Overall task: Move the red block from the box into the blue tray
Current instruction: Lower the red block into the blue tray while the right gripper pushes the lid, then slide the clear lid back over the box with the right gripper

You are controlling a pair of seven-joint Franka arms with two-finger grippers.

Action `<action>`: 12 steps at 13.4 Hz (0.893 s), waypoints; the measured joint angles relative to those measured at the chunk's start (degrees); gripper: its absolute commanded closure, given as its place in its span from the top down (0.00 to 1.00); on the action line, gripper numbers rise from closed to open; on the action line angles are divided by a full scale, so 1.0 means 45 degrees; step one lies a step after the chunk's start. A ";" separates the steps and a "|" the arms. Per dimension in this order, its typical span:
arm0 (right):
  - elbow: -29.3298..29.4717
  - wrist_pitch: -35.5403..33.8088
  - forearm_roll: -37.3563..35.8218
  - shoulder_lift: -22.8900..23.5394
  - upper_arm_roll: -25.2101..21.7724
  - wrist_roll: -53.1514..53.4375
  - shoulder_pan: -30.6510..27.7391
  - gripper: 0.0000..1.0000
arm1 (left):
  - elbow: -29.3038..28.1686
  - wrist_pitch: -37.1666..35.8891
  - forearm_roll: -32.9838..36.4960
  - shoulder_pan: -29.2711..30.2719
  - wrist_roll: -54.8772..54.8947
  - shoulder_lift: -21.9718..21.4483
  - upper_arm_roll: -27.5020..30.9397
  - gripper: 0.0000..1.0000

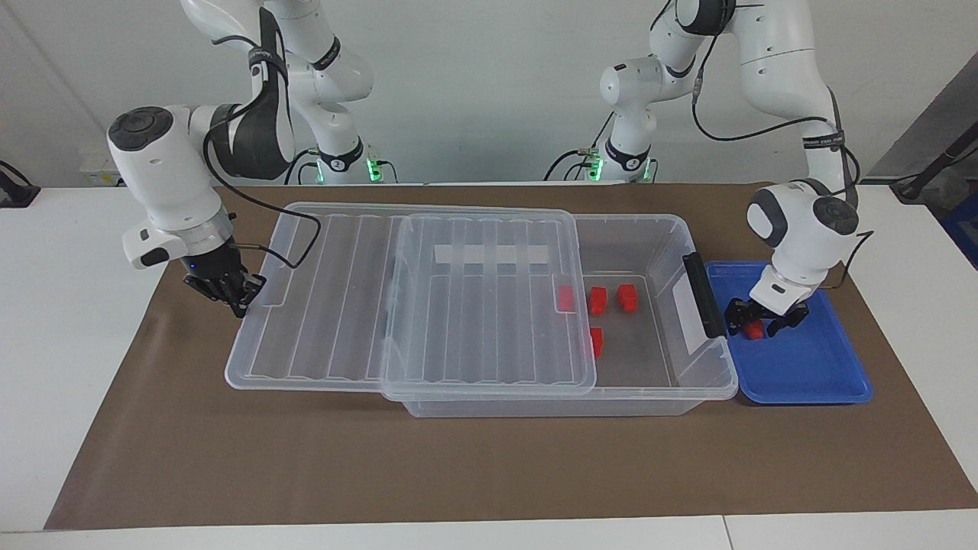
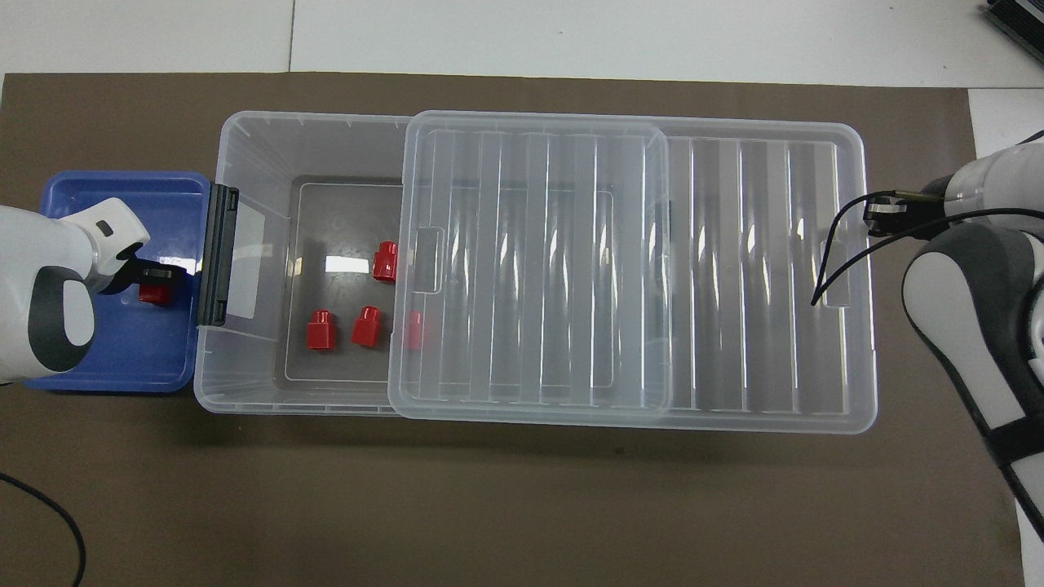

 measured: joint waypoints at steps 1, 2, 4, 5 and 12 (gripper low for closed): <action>0.0000 0.0000 0.0000 0.0000 0.0131 -0.0001 0.0003 0.00 | 0.0145 -0.0155 0.0000 -0.0023 0.0016 0.0000 -0.0008 1.00; 0.0000 0.0000 0.0000 0.0000 0.0269 -0.0037 0.0009 0.00 | 0.0449 -0.0611 0.0000 -0.0034 0.0033 -0.0002 -0.0026 1.00; 0.0001 0.0000 0.0000 0.0000 0.0573 -0.0423 0.0015 0.00 | 0.1560 -0.2225 -0.0001 -0.0040 0.0069 -0.0016 -0.0091 1.00; 0.0001 0.0000 0.0000 0.0000 0.0702 -0.0688 0.0014 0.00 | 0.2164 -0.3061 -0.0001 -0.0057 0.0083 -0.0039 -0.0134 1.00; -0.0006 -0.0003 0.0002 0.0003 0.1884 -0.1203 0.0040 0.00 | 0.4106 -0.6144 -0.0064 -0.0873 0.0106 -0.1407 -0.0263 1.00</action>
